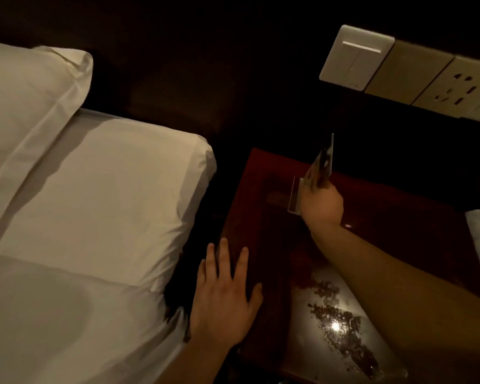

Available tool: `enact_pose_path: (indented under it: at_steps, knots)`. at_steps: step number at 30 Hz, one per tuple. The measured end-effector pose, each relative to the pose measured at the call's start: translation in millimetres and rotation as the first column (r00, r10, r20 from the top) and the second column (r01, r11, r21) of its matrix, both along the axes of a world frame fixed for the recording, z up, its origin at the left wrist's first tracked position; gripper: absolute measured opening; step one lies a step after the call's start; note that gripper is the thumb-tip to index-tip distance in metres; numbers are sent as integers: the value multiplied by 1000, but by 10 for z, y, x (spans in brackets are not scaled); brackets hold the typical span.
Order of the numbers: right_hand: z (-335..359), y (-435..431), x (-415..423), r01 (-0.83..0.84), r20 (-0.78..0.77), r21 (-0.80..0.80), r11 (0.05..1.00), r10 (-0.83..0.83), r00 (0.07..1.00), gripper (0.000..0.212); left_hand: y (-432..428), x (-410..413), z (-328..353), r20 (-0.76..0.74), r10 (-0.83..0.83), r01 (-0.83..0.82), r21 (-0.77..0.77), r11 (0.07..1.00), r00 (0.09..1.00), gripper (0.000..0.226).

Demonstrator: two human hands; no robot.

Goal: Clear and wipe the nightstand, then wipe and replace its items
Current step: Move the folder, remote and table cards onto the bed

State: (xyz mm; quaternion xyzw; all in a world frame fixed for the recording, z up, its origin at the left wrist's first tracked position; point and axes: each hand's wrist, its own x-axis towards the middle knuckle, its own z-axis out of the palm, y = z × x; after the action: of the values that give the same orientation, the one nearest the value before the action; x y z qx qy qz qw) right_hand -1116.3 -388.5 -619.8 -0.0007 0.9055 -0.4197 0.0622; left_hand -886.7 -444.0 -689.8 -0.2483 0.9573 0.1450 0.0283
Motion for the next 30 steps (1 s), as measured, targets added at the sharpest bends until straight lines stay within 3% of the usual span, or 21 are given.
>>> enact_pose_path:
  at_steps: [5, 8, 10, 13, 16, 22, 26, 30]
  knots:
    - [63, 118, 81, -52, 38, -112, 992, 57, 998, 34, 5, -15, -54, -7, 16, -16, 15, 1000, 1000, 72]
    - [146, 165, 201, -76, 68, -182, 980, 89, 994, 21, -10, 3, -34, -17, 6, -6, 54, 999, 1000, 73]
    - [237, 204, 312, -78, 78, -253, 964, 101, 992, 5, -84, 25, -4, -45, 15, -7, 186, 983, 999, 79]
    - [442, 263, 525, -119, 87, -335, 935, 157, 984, 14, -242, 85, 229, -91, 135, -78, 461, 884, 987, 96]
    - [728, 272, 800, -154, 103, -418, 895, 215, 971, 26, -330, 238, 647, -215, 273, -123, 528, 840, 938, 106]
    - [1398, 14, 1462, -245, 128, -454, 857, 335, 934, 38, -370, 784, 1574, -283, 270, -148, 388, 910, 920, 102]
    - [1900, -215, 1969, -345, 130, -472, 811, 451, 883, 31, -351, 1306, 2097, -213, 343, -283, 269, 921, 915, 99]
    - [2383, -391, 2489, -498, 98, -450, 742, 595, 798, 9, -316, 1955, 2484, -171, 473, -444, 180, 878, 865, 96]
